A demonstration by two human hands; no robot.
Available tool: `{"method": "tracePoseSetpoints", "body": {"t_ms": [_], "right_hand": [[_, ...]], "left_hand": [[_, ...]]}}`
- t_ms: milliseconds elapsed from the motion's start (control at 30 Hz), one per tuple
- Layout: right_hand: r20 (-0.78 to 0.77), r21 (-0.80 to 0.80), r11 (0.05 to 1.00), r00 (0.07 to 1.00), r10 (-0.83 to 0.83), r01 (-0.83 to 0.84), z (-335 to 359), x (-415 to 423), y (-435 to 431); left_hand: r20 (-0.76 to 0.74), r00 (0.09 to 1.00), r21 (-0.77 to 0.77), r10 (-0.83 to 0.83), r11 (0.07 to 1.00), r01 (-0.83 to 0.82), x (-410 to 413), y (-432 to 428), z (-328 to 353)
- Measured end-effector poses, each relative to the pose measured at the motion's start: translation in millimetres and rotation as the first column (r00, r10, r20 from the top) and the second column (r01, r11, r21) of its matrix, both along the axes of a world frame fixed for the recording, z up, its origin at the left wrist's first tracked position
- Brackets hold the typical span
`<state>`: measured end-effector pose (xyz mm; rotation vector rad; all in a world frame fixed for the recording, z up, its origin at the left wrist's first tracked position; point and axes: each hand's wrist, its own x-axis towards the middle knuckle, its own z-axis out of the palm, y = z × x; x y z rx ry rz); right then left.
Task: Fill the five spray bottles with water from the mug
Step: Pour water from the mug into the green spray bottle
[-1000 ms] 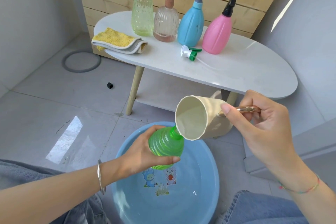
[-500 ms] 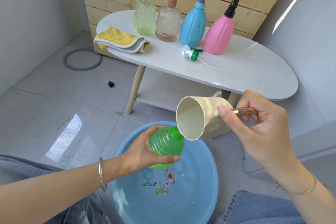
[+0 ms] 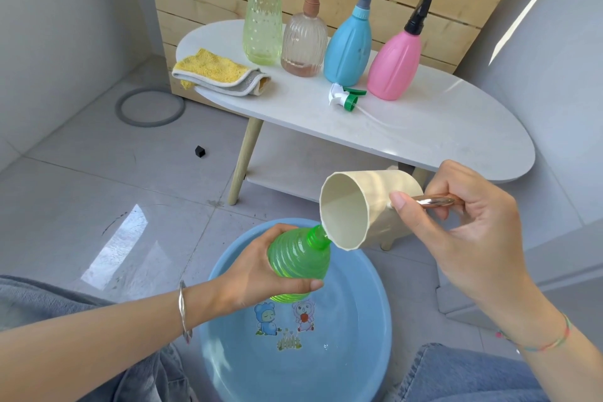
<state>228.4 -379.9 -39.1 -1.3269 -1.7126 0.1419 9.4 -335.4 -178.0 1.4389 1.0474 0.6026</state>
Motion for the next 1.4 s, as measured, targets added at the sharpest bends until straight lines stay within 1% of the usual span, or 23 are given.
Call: {"method": "tracePoseSetpoints", "body": {"t_ms": [233, 333, 500, 567, 700, 800, 1067, 1333, 1400], "right_hand": [[0.014, 0.013, 1.000, 1.000, 0.028, -0.028, -1, 0, 0], [-0.005, 0.012, 1.000, 1.000, 0.002, -0.002, -4, 4, 1], [-0.007, 0.023, 1.000, 1.000, -0.014, 0.015, -14, 15, 4], [0.042, 0.036, 0.999, 0.999, 0.006, -0.008, -18, 19, 5], [0.239, 0.109, 0.993, 0.971, 0.016, -0.043, -24, 23, 6], [0.296, 0.136, 0.990, 0.955, -0.004, -0.038, -25, 24, 4], [0.225, 0.165, 0.986, 0.973, -0.052, 0.015, -16, 32, 2], [0.254, 0.205, 0.979, 0.967, -0.034, -0.019, -13, 37, 7], [0.224, 0.203, 0.979, 0.974, -0.039, -0.007, -12, 38, 8]], "left_hand": [[0.009, 1.000, -0.004, 0.010, 1.000, -0.010, 0, 1, -2], [0.044, 0.999, -0.028, 0.007, 1.000, -0.006, -1, 2, 0], [0.115, 0.992, -0.060, 0.057, 0.997, -0.050, -2, 7, 8], [0.128, 0.989, -0.058, 0.078, 0.996, -0.071, -2, 9, 13], [0.143, 0.982, -0.059, 0.125, 0.991, -0.117, -4, 14, 17], [0.154, 0.977, -0.069, 0.146, 0.988, -0.137, -5, 17, 17], [0.174, 0.962, -0.056, 0.212, 0.977, -0.205, -4, 28, 26], [0.214, 0.941, -0.064, 0.263, 0.965, -0.255, 2, 37, 42], [0.220, 0.936, -0.051, 0.275, 0.961, -0.271, 7, 40, 48]]}}
